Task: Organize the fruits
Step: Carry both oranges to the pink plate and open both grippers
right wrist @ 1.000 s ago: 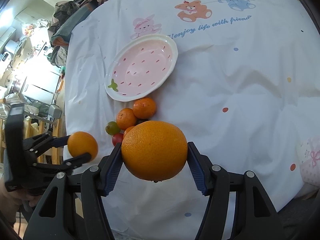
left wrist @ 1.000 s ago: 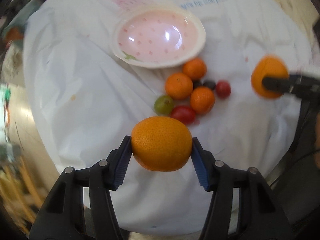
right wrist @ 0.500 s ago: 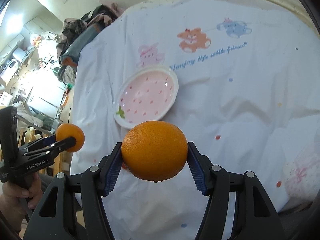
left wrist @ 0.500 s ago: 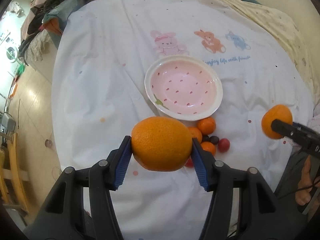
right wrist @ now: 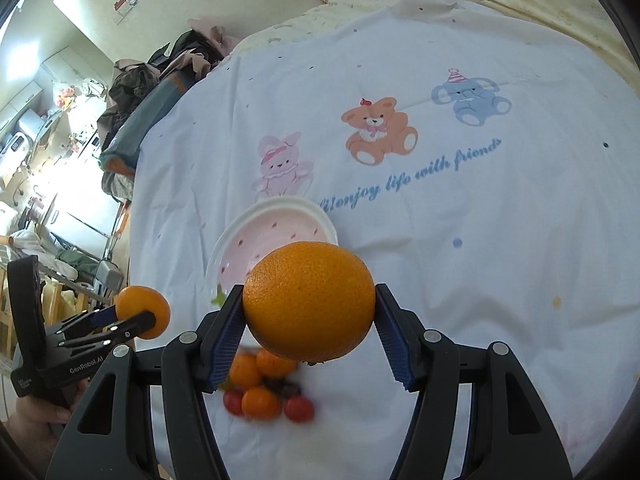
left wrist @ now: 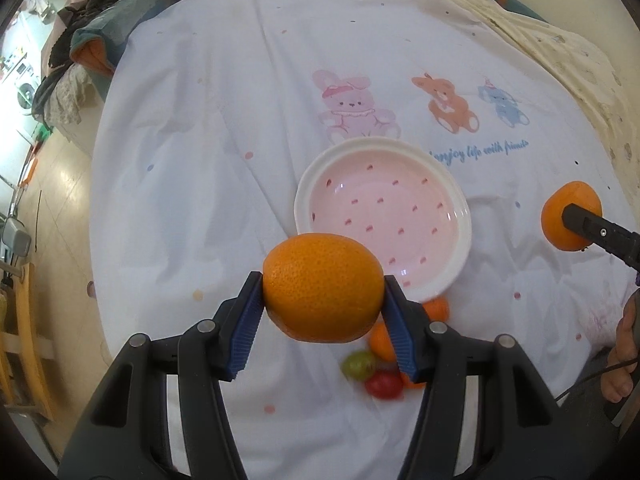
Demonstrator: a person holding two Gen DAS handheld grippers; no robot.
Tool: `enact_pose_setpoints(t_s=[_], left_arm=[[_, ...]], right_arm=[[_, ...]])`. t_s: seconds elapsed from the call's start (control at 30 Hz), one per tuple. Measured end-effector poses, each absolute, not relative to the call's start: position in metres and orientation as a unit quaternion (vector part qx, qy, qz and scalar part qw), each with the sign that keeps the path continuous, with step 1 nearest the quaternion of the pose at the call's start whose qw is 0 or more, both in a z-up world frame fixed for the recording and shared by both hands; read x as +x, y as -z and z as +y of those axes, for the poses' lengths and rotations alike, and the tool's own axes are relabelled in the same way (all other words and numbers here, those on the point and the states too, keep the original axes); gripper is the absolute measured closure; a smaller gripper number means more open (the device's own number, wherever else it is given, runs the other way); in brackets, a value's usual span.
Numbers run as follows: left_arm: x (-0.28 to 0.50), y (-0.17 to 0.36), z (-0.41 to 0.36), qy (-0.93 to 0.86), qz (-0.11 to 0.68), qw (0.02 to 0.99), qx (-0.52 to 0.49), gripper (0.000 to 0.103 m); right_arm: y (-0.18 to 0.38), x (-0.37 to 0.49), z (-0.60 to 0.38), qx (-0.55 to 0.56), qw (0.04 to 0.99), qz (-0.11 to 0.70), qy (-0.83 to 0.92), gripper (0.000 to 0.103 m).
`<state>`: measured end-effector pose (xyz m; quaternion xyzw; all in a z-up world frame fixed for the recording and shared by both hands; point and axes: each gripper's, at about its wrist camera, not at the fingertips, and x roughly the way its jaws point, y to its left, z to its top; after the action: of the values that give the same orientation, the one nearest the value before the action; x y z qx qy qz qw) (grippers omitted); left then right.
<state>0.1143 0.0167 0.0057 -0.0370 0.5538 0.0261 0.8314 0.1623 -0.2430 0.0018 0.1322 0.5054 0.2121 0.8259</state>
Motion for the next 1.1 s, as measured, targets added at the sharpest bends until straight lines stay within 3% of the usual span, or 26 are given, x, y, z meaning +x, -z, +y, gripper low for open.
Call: enact_pose_setpoints(t_s=[0.57, 1.1], left_arm=[[0.185, 0.036, 0.010, -0.024, 0.568, 0.822, -0.029, 0.049], [0.219, 0.076, -0.007, 0.002, 0.589, 0.808, -0.006, 0.049]], right_arm=[[0.041, 0.238, -0.210, 0.105, 0.812, 0.534, -0.210, 0.038], [0.086, 0.274, -0.187, 0.144, 0.765, 0.581, -0.238, 0.038]])
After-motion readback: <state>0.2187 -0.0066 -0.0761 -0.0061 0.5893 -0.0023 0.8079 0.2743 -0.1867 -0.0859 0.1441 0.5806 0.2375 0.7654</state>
